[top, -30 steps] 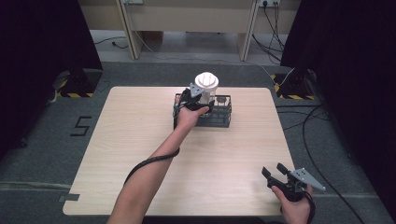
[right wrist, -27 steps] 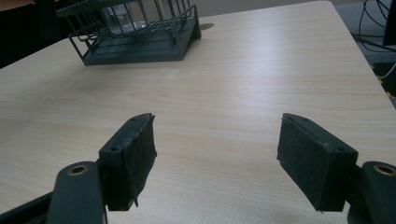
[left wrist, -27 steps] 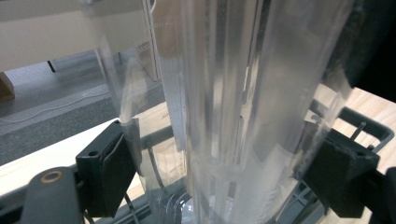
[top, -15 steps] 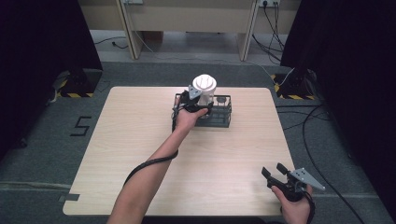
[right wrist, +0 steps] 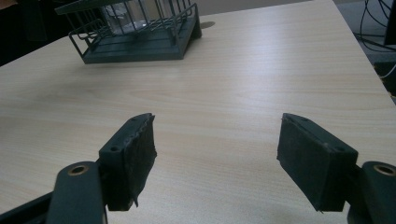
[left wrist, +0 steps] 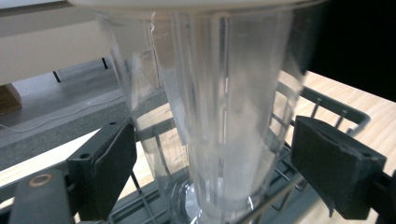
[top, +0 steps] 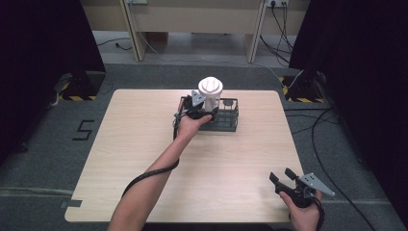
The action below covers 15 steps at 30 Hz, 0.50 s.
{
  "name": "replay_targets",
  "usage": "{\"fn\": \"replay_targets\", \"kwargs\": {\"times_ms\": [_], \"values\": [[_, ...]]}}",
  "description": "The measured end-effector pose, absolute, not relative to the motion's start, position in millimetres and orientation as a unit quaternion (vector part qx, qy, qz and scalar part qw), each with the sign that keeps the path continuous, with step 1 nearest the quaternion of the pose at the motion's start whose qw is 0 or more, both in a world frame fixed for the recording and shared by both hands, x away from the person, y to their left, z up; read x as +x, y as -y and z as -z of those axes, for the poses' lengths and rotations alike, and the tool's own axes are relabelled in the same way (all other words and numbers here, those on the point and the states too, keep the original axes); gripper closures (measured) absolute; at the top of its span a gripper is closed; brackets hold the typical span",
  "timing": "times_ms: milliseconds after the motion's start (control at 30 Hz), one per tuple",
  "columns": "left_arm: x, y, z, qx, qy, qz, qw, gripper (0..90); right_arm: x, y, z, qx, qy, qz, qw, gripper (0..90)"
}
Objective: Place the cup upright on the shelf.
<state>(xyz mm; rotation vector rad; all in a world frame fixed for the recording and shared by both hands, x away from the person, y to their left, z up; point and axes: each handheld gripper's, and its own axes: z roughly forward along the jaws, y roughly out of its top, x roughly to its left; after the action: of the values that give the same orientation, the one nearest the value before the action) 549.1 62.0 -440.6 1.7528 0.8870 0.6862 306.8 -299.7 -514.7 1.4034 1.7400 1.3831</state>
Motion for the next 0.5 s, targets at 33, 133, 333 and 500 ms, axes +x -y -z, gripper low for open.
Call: {"fn": "replay_targets", "kwargs": {"times_ms": [33,133,333,500], "values": [[547,-64,440,0.727,-0.366,-0.287,0.505,14.5,307,300,515,0.516,-0.64,-0.509,0.254,28.0],[542,-66,439,0.729,-0.362,-0.288,0.504,14.5,307,300,515,0.514,-0.642,-0.506,0.259,28.0],[532,-76,438,0.731,-0.362,-0.292,0.5,14.5,307,299,515,0.517,-0.641,-0.507,0.254,28.1],[522,-86,439,0.73,-0.362,-0.291,0.501,14.5,307,299,515,0.516,-0.642,-0.506,0.257,28.1]]}}
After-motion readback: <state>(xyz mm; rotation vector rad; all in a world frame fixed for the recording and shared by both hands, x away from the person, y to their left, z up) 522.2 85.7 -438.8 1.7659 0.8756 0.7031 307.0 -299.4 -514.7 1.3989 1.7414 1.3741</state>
